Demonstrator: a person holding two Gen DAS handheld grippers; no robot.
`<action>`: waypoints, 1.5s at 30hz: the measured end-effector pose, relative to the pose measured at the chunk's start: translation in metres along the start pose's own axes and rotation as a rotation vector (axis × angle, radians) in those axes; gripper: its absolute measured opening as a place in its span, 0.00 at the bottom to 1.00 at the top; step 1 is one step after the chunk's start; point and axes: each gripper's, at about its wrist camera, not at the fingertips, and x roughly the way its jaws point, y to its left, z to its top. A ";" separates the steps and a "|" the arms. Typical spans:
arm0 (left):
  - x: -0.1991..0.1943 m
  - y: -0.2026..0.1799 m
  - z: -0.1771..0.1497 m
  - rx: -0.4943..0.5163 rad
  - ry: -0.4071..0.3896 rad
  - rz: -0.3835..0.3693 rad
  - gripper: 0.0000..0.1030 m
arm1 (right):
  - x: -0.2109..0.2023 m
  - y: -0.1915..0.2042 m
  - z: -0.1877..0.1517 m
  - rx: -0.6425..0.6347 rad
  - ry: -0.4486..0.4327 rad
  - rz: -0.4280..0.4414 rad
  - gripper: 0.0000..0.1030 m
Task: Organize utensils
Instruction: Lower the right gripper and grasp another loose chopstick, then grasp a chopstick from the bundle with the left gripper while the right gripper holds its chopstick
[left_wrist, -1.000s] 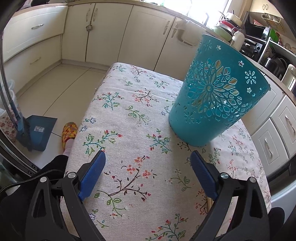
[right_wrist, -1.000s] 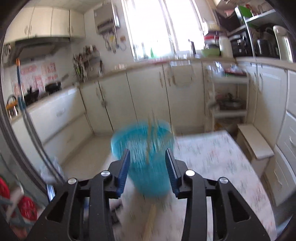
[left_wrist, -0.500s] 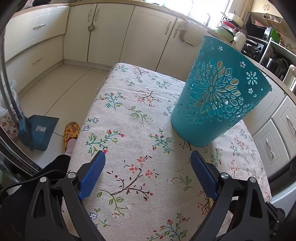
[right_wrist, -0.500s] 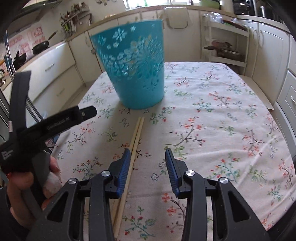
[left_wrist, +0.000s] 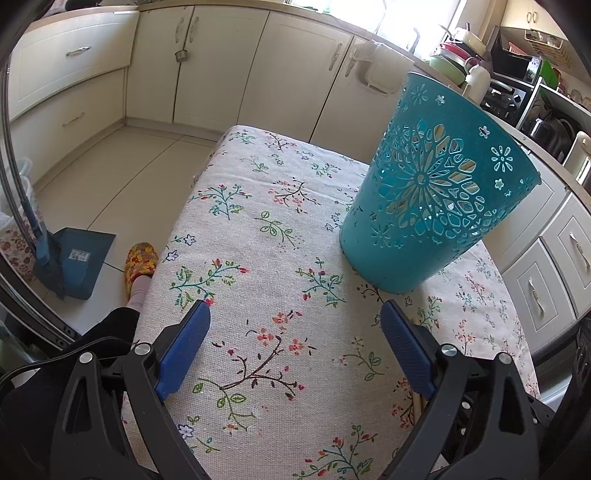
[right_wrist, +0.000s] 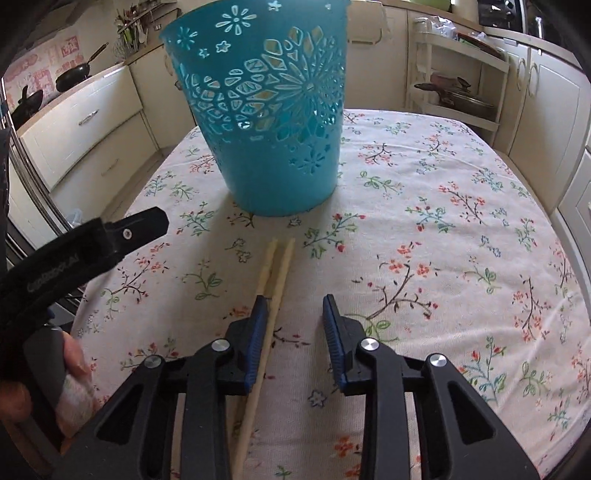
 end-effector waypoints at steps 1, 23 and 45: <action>0.000 0.000 0.000 0.000 0.000 0.000 0.87 | 0.000 0.001 0.000 -0.008 0.001 -0.004 0.28; 0.025 -0.090 -0.026 0.384 0.155 0.075 0.78 | -0.021 -0.061 -0.021 0.108 -0.040 0.147 0.05; 0.027 -0.096 -0.022 0.408 0.258 0.100 0.06 | 0.003 -0.063 0.006 0.035 0.012 0.199 0.06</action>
